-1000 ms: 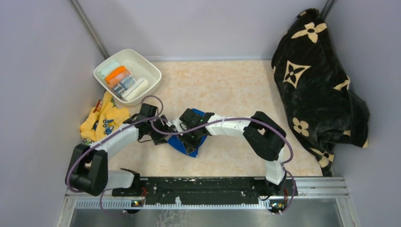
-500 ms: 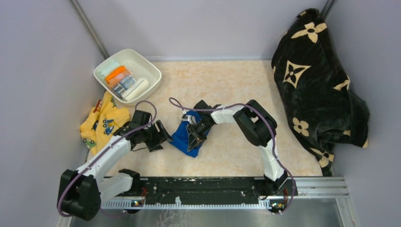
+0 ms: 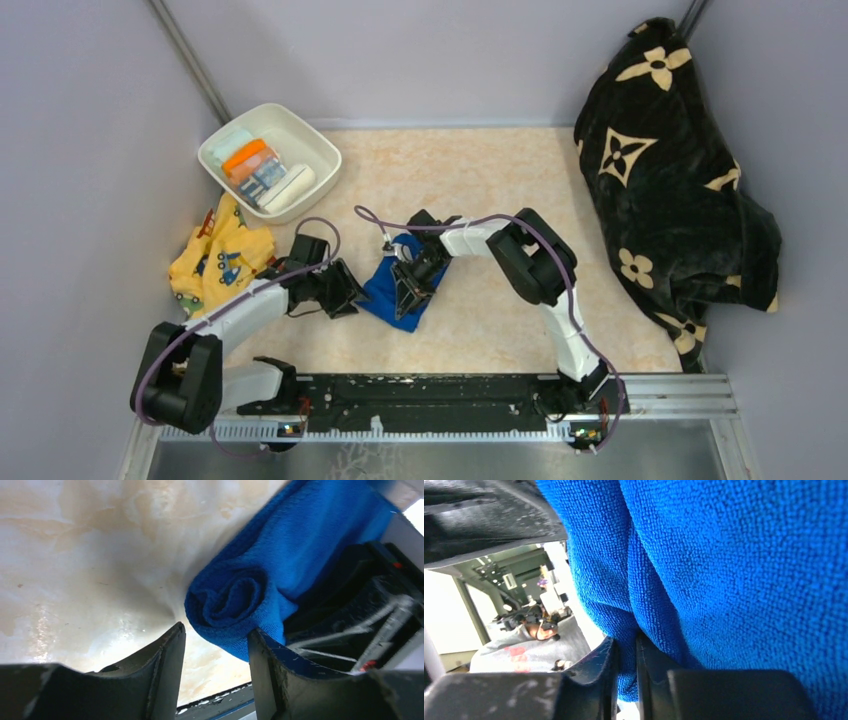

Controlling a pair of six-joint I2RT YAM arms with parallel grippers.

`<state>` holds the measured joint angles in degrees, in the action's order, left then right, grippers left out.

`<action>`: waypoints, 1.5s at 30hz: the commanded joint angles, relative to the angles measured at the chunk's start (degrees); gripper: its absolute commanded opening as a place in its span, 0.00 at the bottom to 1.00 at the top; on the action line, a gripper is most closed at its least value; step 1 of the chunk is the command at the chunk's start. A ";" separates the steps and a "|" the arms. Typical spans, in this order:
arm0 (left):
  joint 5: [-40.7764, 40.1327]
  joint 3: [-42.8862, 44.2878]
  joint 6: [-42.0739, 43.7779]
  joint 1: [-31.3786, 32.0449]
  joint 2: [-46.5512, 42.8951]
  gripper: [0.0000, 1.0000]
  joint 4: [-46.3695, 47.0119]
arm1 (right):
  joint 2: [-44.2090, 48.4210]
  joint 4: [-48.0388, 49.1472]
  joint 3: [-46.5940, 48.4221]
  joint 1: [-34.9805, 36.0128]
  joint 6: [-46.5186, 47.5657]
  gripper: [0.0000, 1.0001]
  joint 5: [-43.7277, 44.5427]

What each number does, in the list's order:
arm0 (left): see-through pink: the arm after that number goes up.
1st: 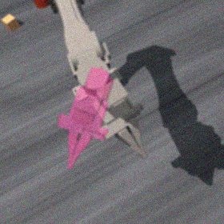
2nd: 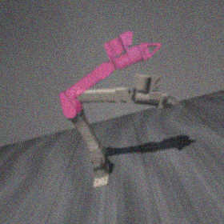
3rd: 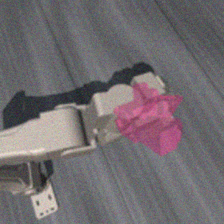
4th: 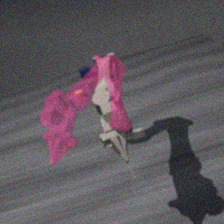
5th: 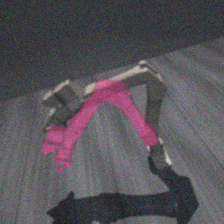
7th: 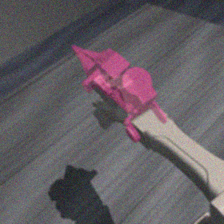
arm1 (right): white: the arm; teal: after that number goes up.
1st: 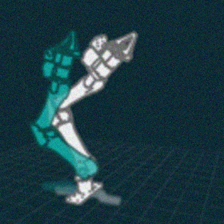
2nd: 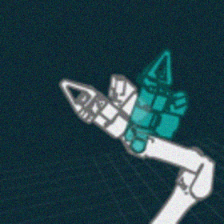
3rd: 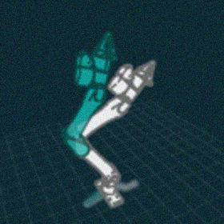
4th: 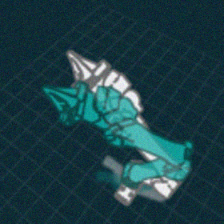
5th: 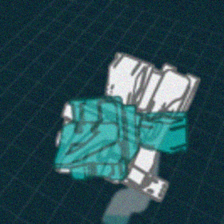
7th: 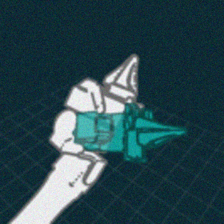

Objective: Roll the towels
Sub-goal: Roll the towel at the center of the board.

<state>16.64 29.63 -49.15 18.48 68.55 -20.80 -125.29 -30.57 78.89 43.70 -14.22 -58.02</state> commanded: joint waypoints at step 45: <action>-7.22 -1.64 0.33 -0.46 6.84 0.50 0.72 | 14.98 13.22 -16.22 28.19 23.14 0.47 76.42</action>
<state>16.29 27.86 -53.19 18.24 72.49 -16.19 -106.13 -15.33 64.18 72.01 9.02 18.39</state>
